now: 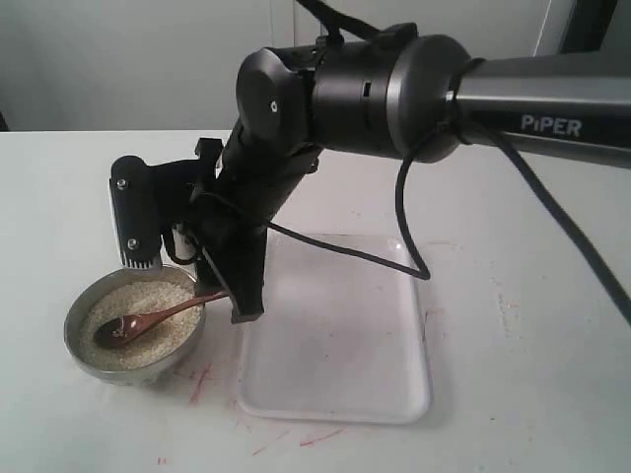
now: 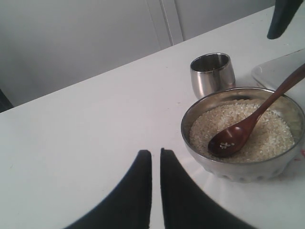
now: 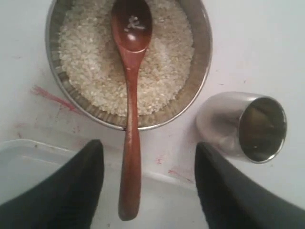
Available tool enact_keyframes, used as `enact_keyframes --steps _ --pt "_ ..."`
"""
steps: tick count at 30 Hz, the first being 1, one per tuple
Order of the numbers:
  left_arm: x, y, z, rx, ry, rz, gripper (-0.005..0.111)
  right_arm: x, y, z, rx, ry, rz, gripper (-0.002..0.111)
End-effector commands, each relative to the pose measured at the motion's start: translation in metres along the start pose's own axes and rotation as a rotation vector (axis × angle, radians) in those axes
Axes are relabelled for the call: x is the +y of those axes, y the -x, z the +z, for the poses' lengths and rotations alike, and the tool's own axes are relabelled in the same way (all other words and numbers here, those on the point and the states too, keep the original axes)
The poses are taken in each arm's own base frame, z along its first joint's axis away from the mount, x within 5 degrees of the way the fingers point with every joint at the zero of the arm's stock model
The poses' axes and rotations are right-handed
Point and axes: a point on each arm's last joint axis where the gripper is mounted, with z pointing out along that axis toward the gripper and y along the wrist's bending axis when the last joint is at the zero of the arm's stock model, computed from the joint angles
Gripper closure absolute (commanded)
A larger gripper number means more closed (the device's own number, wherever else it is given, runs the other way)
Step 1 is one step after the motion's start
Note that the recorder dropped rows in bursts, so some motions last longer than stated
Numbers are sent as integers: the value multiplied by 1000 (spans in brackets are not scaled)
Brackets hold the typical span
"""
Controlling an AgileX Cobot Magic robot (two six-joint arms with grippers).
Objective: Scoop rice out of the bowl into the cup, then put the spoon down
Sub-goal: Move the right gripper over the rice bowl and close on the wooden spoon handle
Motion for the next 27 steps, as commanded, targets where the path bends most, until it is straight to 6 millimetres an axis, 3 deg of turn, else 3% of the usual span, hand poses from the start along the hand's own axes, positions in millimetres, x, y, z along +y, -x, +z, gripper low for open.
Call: enact_keyframes --steps 1,13,27 --pt "0 2 0 -9 -1 -8 92 -5 1 3 -13 -43 5 51" --pt "0 2 0 -9 -1 -8 92 2 -7 31 22 24 37 51" --pt "0 2 0 -9 -1 -8 92 4 -10 41 32 36 48 51"
